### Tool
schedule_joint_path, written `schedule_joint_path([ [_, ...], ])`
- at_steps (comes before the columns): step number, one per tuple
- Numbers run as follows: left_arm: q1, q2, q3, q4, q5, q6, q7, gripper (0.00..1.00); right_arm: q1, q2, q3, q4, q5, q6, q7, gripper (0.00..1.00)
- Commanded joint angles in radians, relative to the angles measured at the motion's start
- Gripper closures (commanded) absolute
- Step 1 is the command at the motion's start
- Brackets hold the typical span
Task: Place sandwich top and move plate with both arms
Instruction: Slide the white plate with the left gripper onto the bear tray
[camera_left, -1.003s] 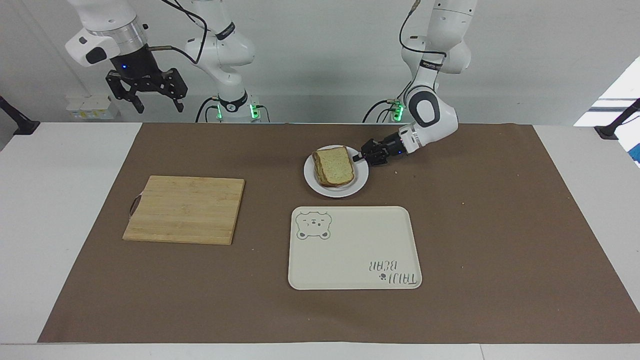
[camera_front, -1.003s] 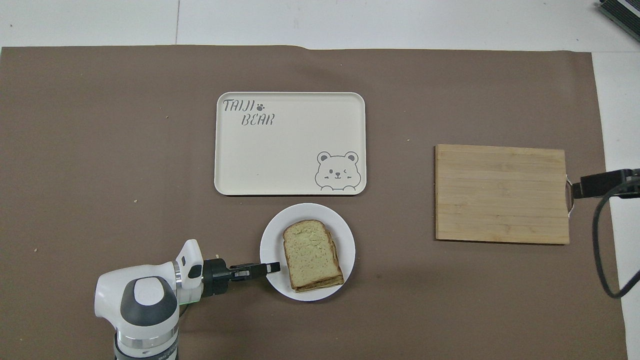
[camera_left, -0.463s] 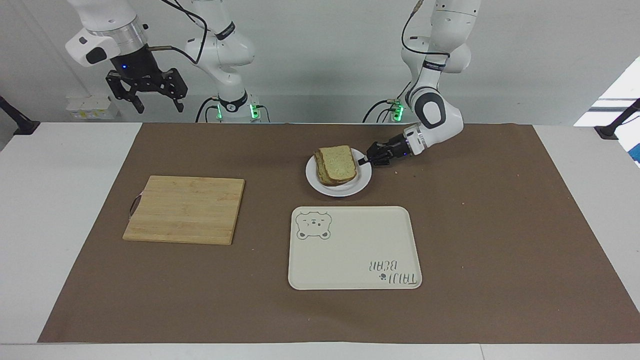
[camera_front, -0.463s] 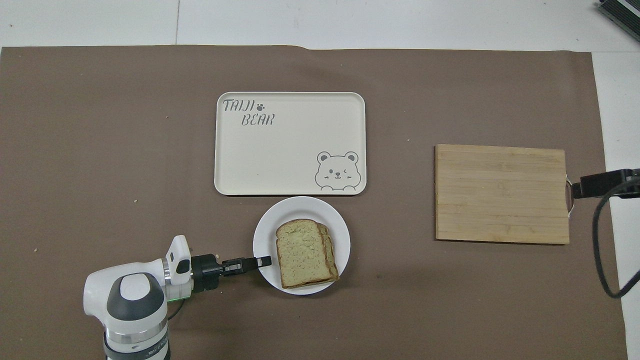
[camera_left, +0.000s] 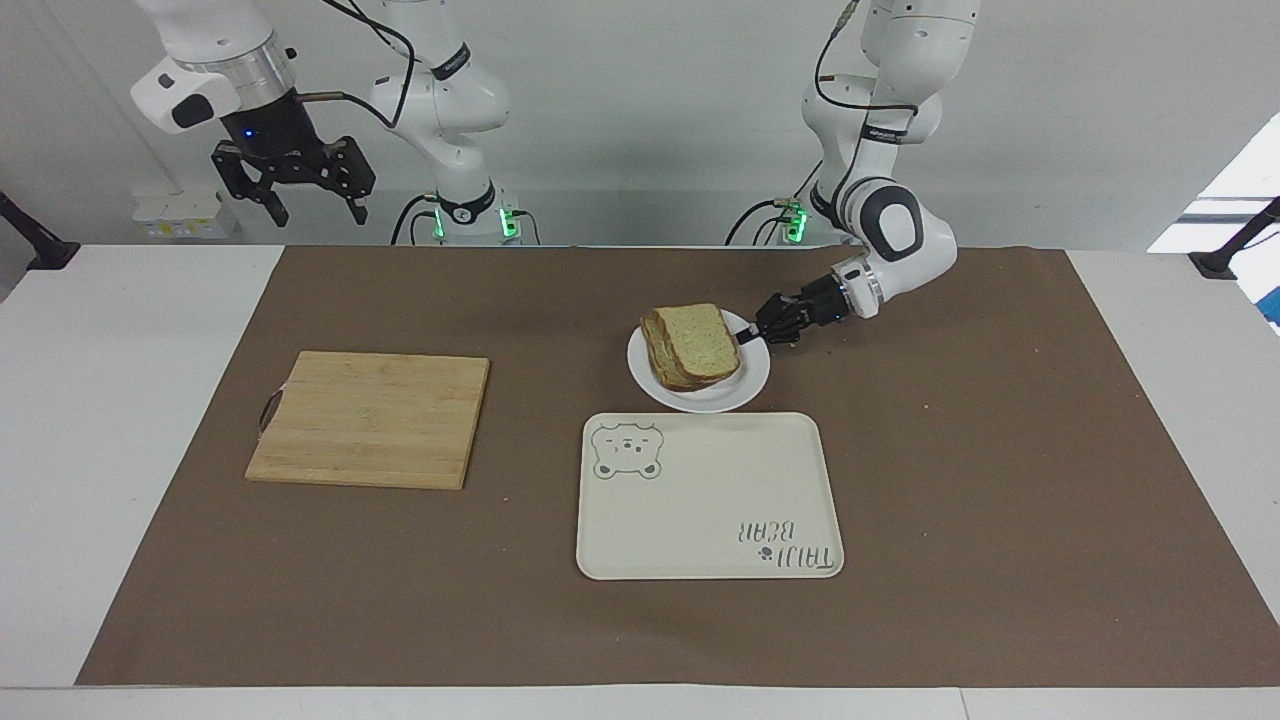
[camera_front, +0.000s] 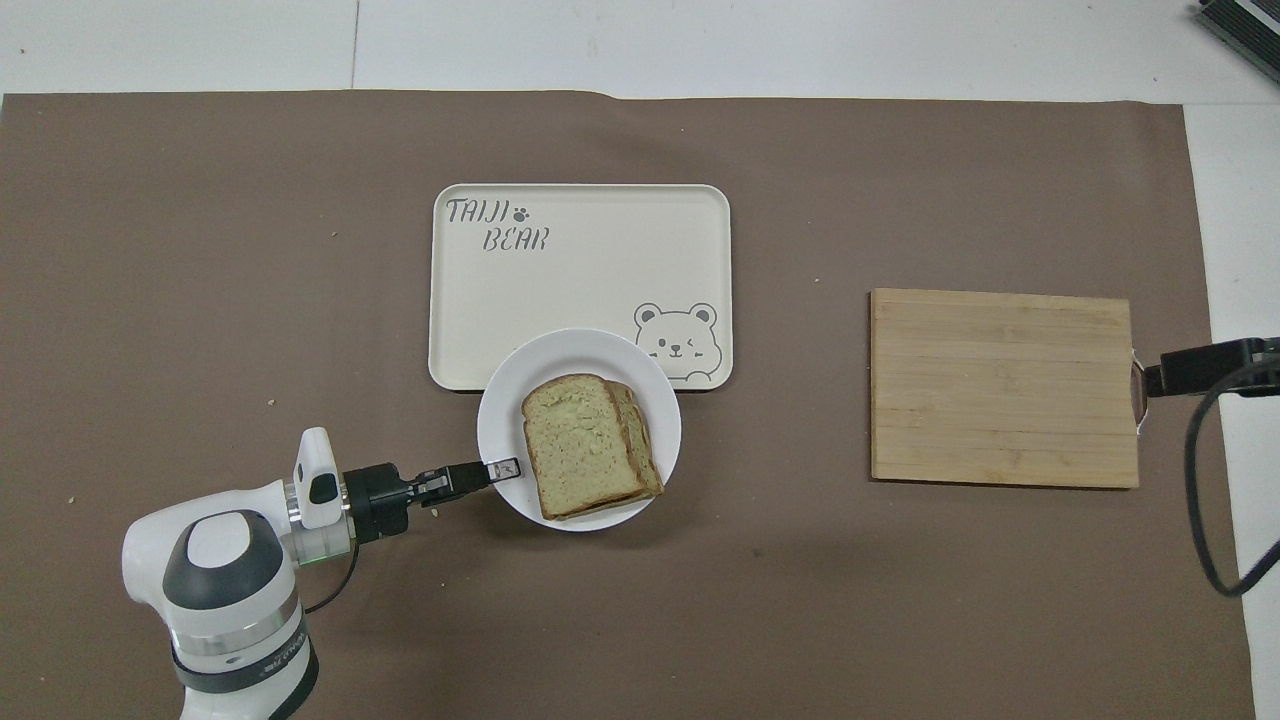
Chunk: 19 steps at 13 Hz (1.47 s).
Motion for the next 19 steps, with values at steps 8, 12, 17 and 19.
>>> schedule_joint_path([
  [8,0.167,0.233,-0.001,0.388,0.213,-0.035,-0.241,1.0,-0.01,-0.013,0.003,-0.013,-0.007,-0.01,-0.026,0.0],
  [12,0.153,0.282,-0.012,0.457,0.205,0.014,-0.356,1.0,-0.008,-0.013,0.005,-0.013,-0.006,-0.01,-0.026,0.0],
  [17,0.151,0.369,-0.083,0.534,0.191,0.126,-0.37,1.0,-0.008,-0.013,0.005,-0.013,-0.006,-0.01,-0.026,0.0],
  [19,0.151,0.392,-0.109,0.556,0.188,0.163,-0.37,1.0,-0.008,-0.013,0.005,-0.013,-0.006,-0.01,-0.026,0.0],
])
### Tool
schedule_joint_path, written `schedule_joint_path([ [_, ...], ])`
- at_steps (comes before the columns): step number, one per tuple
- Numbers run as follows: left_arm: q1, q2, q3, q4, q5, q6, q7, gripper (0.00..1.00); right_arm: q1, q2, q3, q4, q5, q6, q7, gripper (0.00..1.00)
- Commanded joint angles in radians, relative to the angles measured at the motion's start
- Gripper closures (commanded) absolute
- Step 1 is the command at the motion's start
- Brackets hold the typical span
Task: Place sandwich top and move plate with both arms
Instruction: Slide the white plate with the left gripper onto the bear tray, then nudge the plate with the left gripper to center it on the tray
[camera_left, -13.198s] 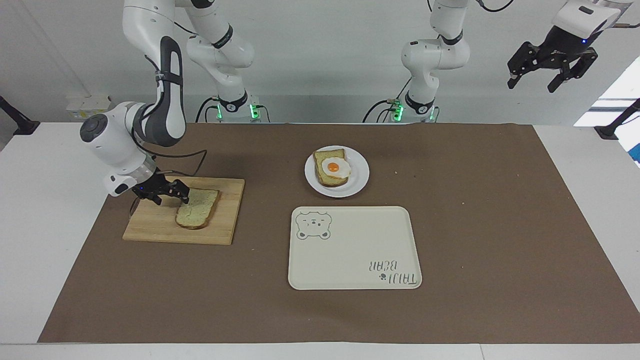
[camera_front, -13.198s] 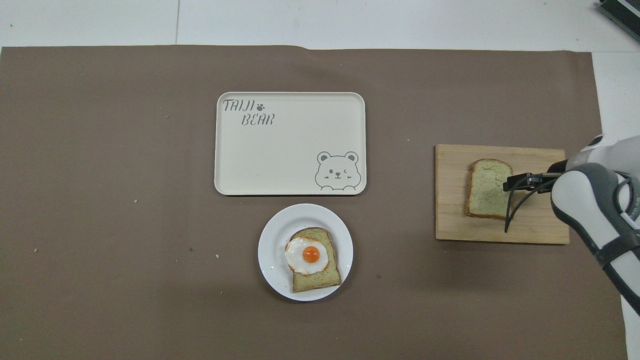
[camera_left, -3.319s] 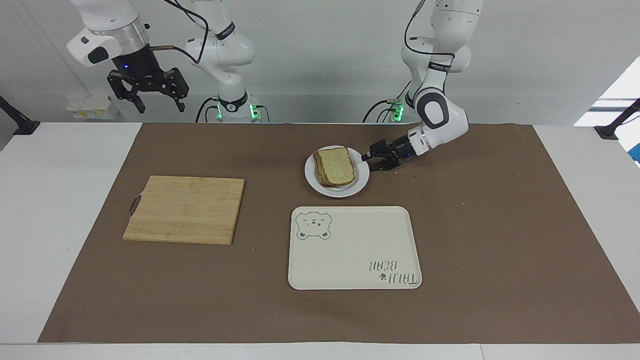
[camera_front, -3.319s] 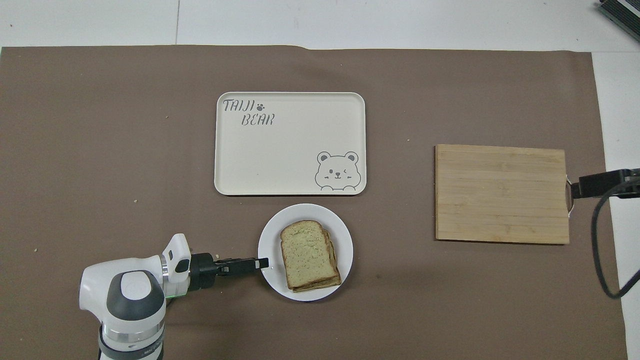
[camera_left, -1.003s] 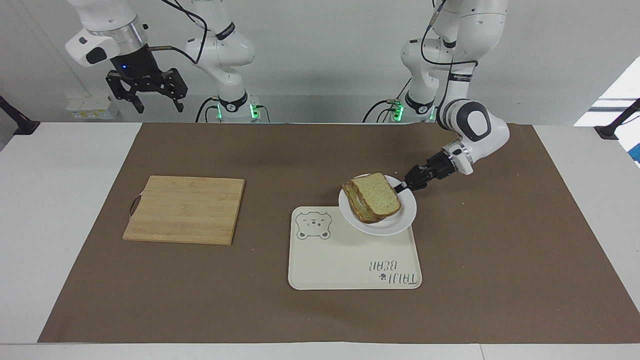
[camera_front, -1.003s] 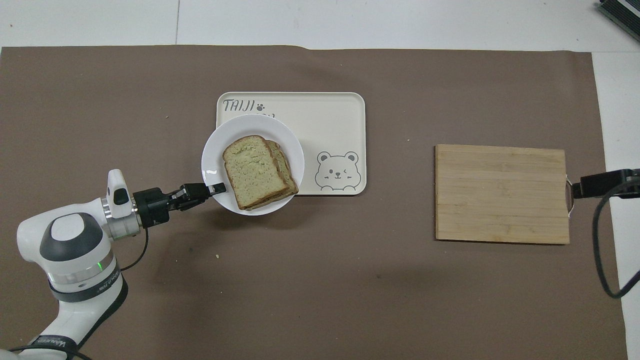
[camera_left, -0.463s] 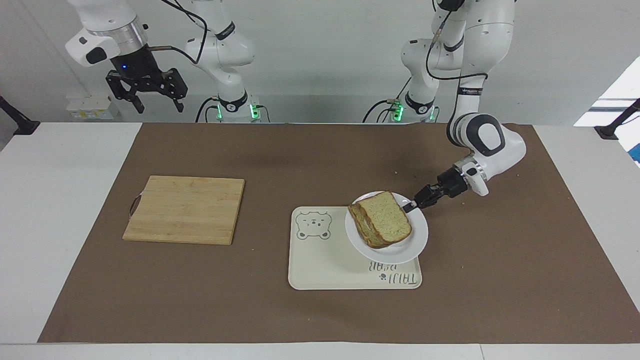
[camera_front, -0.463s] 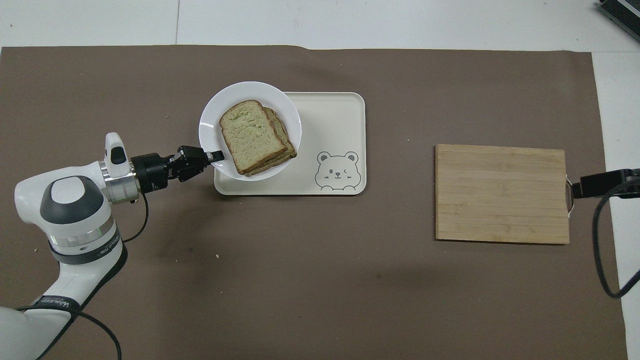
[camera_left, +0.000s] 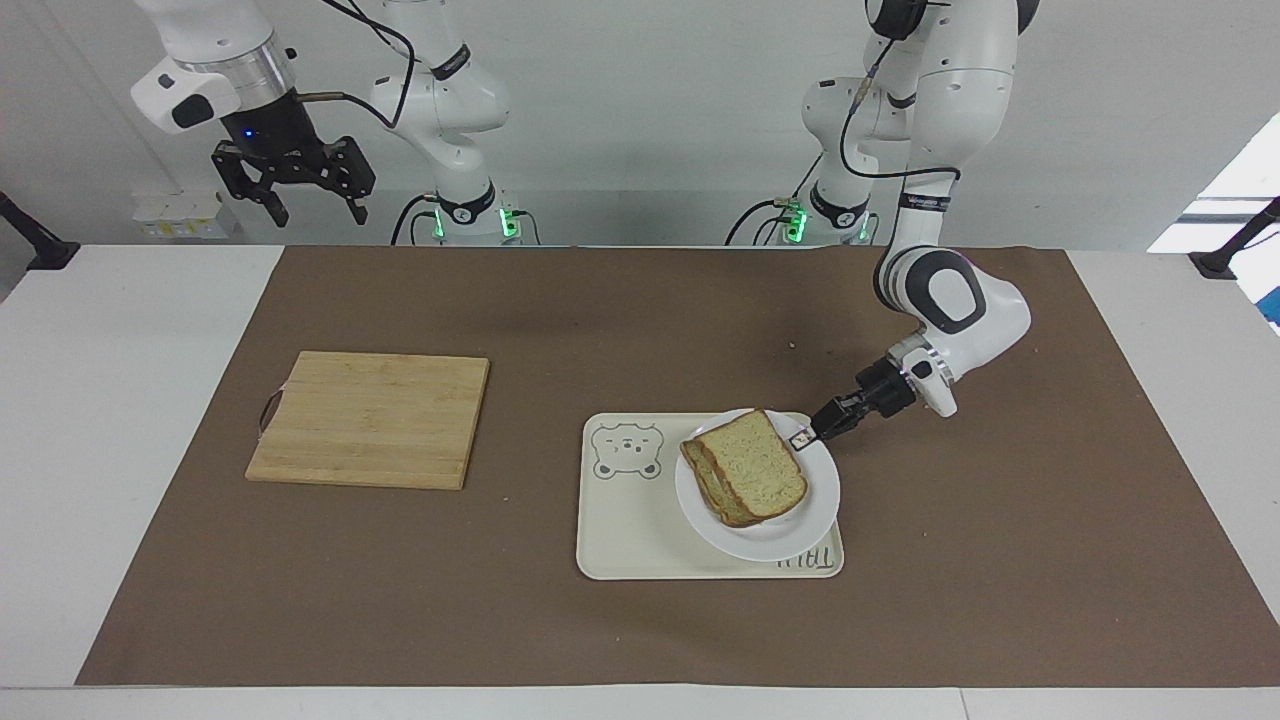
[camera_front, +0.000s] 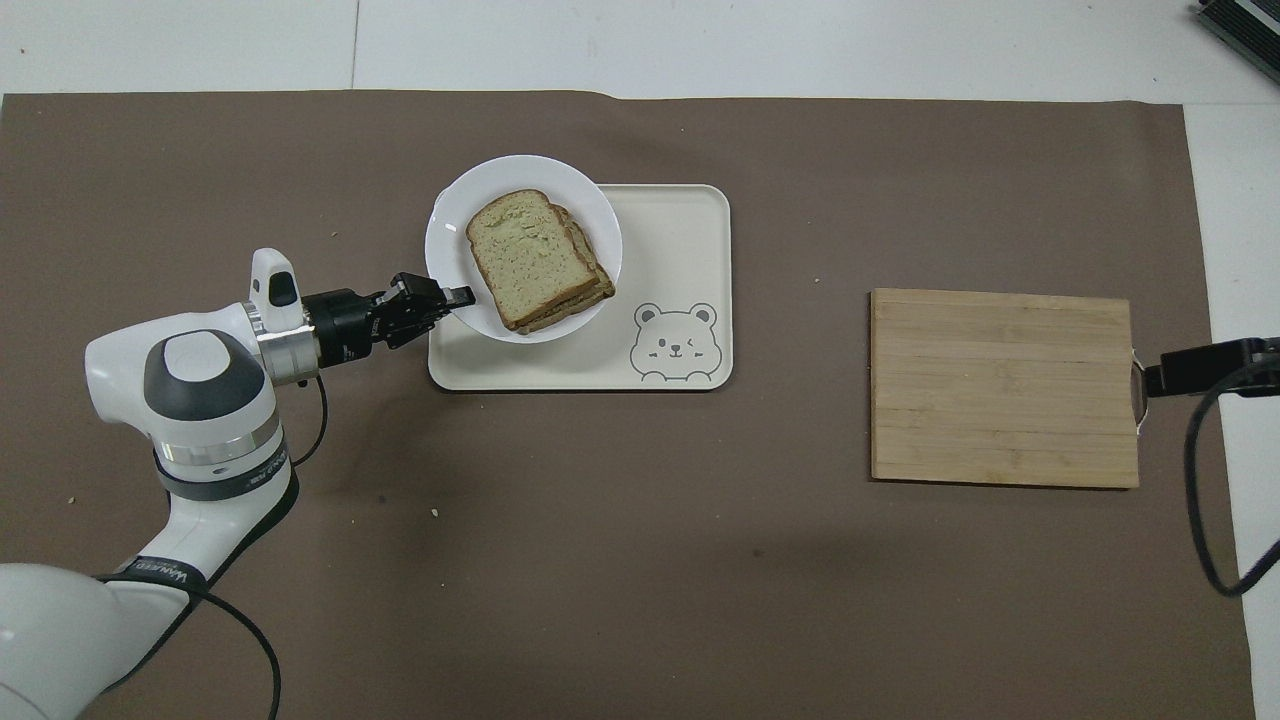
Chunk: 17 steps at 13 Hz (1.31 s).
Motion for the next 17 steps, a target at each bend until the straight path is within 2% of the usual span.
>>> schedule_joint_path([
  [1,-0.007,0.033,-0.019,0.046,-0.007,0.044,-0.02,1.0,-0.008,-0.013,0.005,-0.012,-0.006,-0.01,-0.026,0.0],
  [6,-0.053,0.039,-0.021,0.044,-0.005,0.111,-0.02,1.0,-0.008,-0.013,0.005,-0.012,-0.007,-0.009,-0.026,0.0],
  [14,-0.1,0.039,-0.019,0.011,-0.005,0.13,-0.023,1.0,-0.01,-0.013,0.005,-0.012,-0.006,-0.01,-0.026,0.0],
  [17,-0.101,0.036,-0.016,0.003,-0.001,0.128,-0.022,0.7,-0.008,-0.013,0.005,-0.012,-0.006,-0.009,-0.026,0.0],
])
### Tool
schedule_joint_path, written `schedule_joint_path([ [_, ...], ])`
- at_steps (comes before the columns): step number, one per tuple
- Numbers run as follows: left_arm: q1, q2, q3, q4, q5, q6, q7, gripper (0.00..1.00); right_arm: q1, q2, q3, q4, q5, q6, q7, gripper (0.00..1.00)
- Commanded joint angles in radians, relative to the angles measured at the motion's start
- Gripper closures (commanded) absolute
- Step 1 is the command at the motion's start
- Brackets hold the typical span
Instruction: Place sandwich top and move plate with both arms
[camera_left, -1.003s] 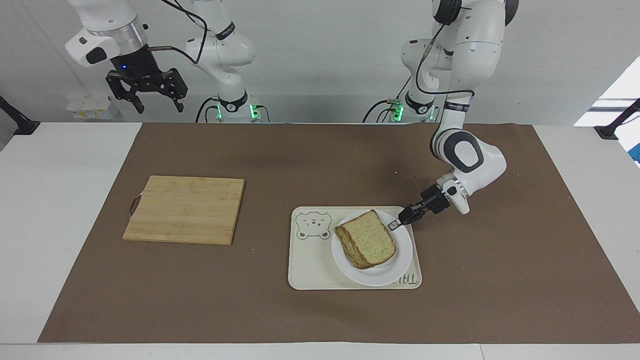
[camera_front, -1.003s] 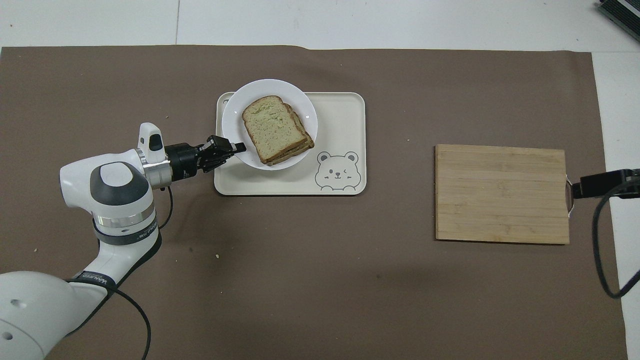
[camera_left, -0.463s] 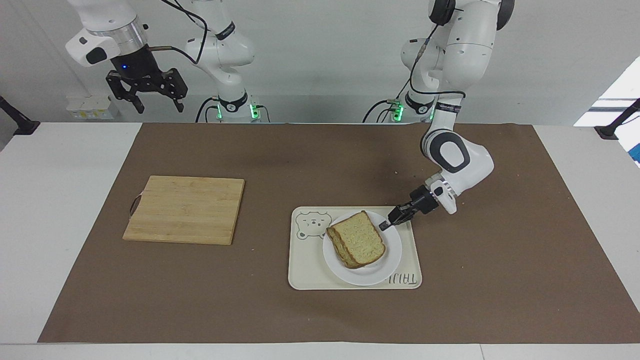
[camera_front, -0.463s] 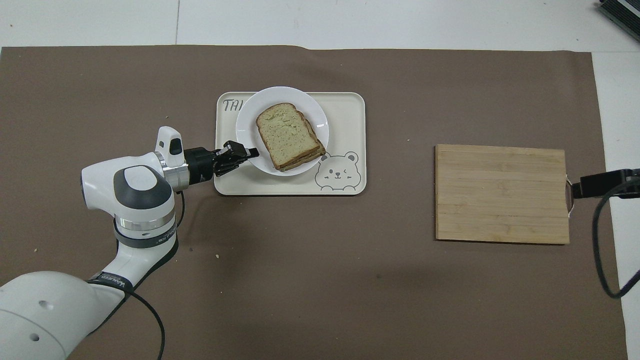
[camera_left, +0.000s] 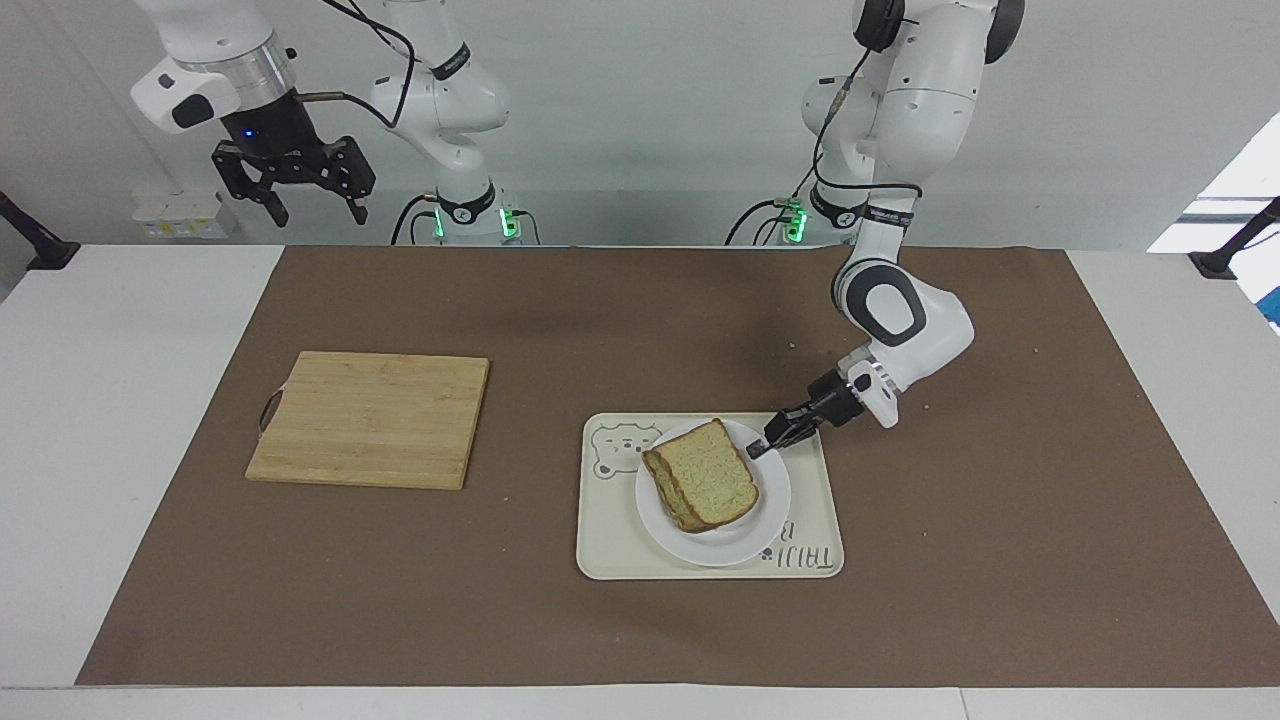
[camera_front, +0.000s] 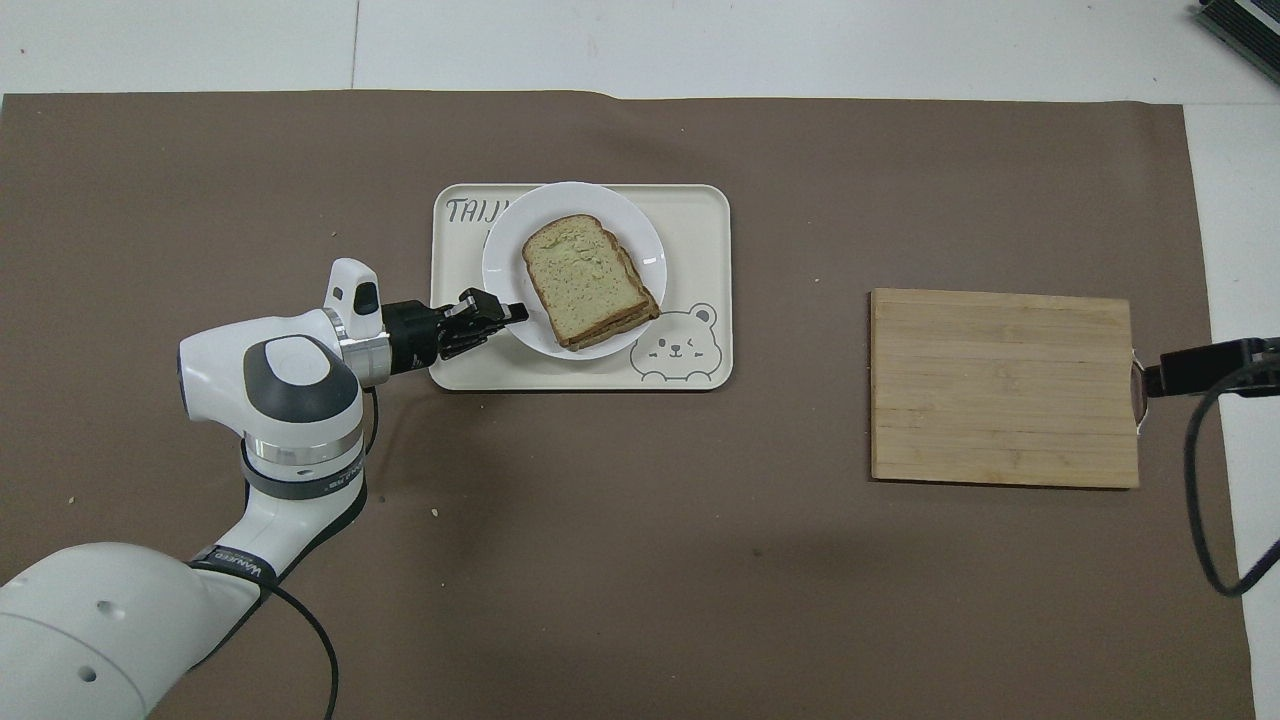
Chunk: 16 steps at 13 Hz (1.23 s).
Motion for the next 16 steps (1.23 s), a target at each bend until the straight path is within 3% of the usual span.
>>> schedule_joint_path([
  [1,-0.012,-0.017,0.011,-0.017,0.003,0.009,-0.007,0.61,-0.008,-0.013,0.005,-0.012,-0.006,-0.01,-0.026,0.0],
  [2,-0.01,-0.018,0.011,-0.023,0.004,0.009,-0.002,0.49,-0.008,-0.013,0.005,-0.012,-0.007,-0.01,-0.026,0.0],
  [6,-0.004,-0.021,0.014,-0.023,0.058,0.007,0.01,0.33,-0.008,-0.013,0.005,-0.012,-0.006,-0.009,-0.026,0.0],
  [10,0.025,-0.096,0.021,-0.044,0.148,0.001,0.005,0.14,-0.008,-0.013,0.005,-0.012,-0.006,-0.01,-0.026,0.0],
  [13,0.042,-0.131,0.034,-0.035,0.305,-0.001,0.002,0.0,-0.008,-0.013,0.005,-0.012,-0.006,-0.01,-0.026,0.0],
  [16,0.047,-0.153,0.057,0.009,0.499,-0.005,-0.008,0.0,-0.008,-0.015,0.005,-0.012,-0.006,-0.009,-0.026,0.0],
])
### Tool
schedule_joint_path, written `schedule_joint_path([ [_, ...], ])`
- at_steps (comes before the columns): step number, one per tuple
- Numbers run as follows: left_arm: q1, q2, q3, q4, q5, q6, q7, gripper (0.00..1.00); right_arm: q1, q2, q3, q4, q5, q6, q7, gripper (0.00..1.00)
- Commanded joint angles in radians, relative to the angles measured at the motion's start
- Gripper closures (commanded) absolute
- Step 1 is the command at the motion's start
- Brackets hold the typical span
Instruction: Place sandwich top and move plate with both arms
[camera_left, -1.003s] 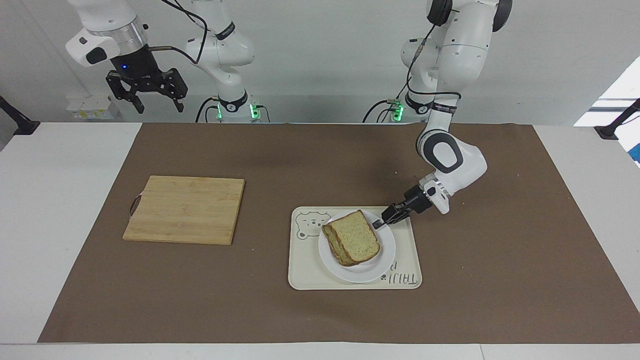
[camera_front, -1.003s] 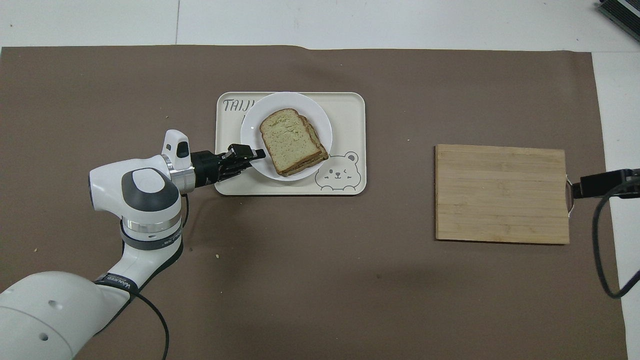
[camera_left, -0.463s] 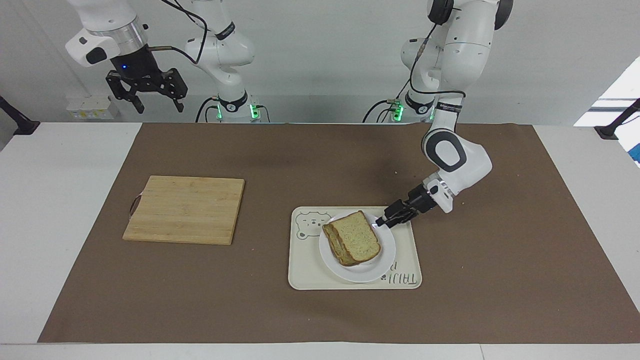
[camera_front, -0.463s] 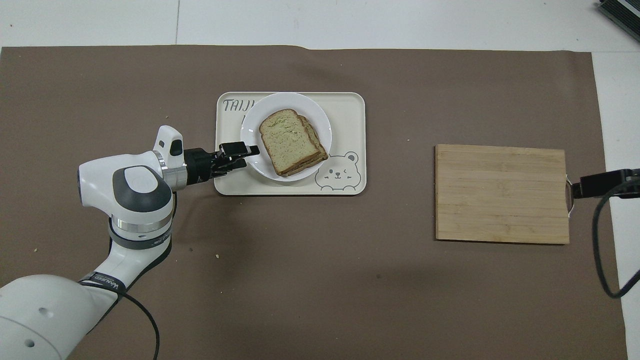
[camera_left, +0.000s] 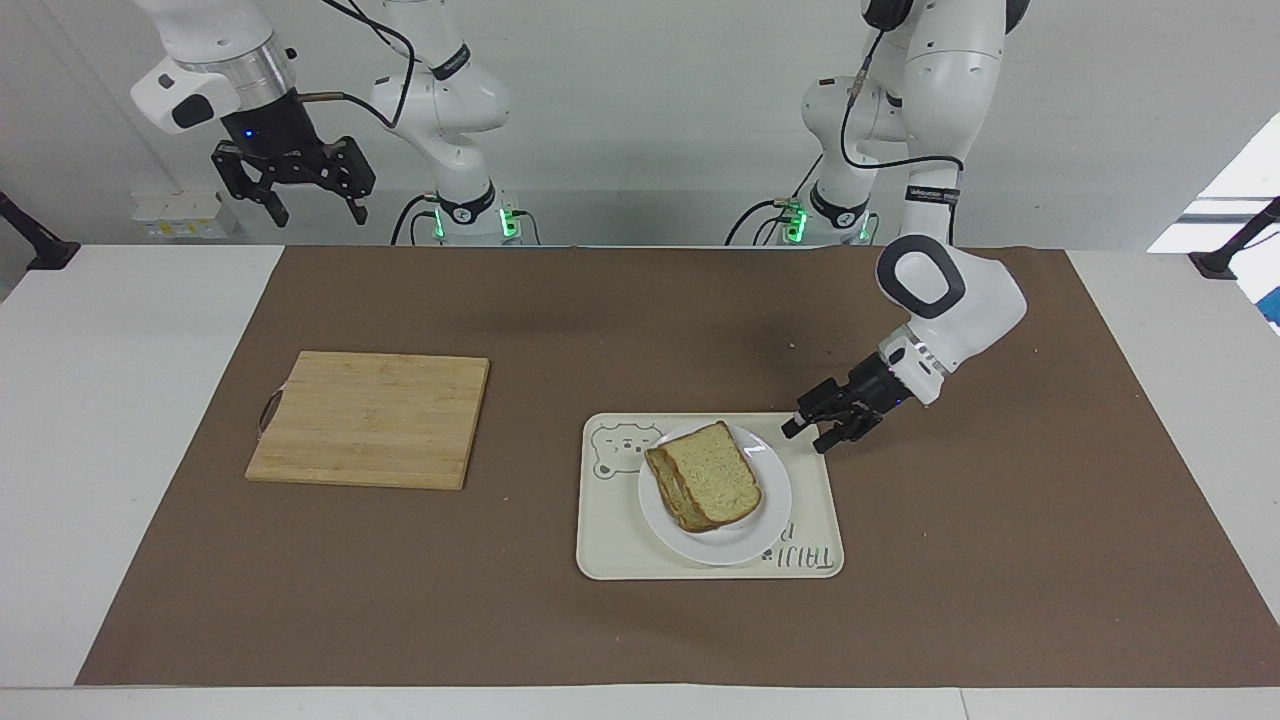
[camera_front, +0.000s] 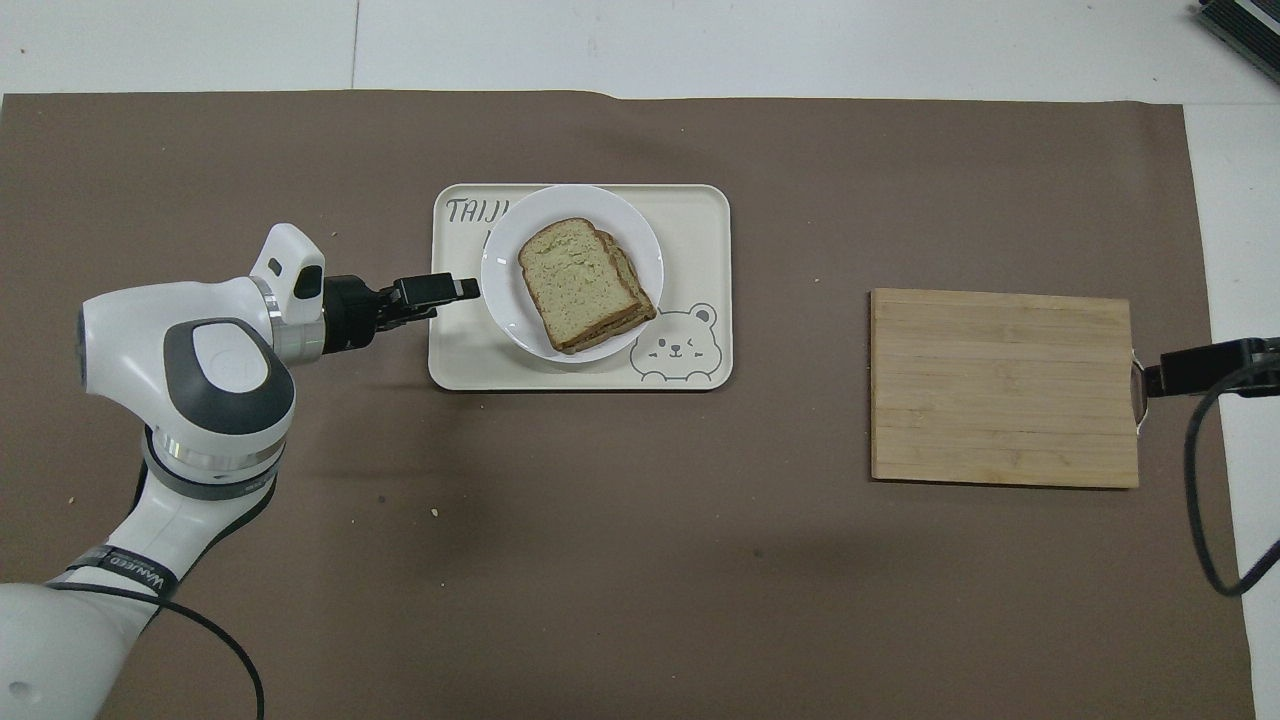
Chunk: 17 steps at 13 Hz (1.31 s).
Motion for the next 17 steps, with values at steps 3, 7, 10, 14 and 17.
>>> schedule_joint_path([
  [3,0.022,-0.077,0.045,0.036,0.333,-0.039,-0.145,0.0,-0.008,-0.015,0.005,-0.012,-0.006,-0.01,-0.026,0.0],
  [7,0.033,-0.092,0.147,0.274,0.736,-0.397,-0.203,0.0,-0.01,-0.013,0.005,-0.012,-0.007,-0.01,-0.026,0.0],
  [10,0.036,-0.091,0.16,0.53,0.977,-0.699,-0.294,0.0,-0.008,-0.015,0.005,-0.012,-0.006,-0.01,-0.026,0.0],
  [14,0.035,-0.092,0.203,0.756,1.087,-0.983,-0.291,0.0,-0.008,-0.015,0.005,-0.012,-0.007,-0.009,-0.026,0.0],
  [17,0.033,-0.17,0.206,0.815,1.124,-1.126,-0.288,0.0,-0.008,-0.015,0.005,-0.012,-0.006,-0.01,-0.026,0.0],
])
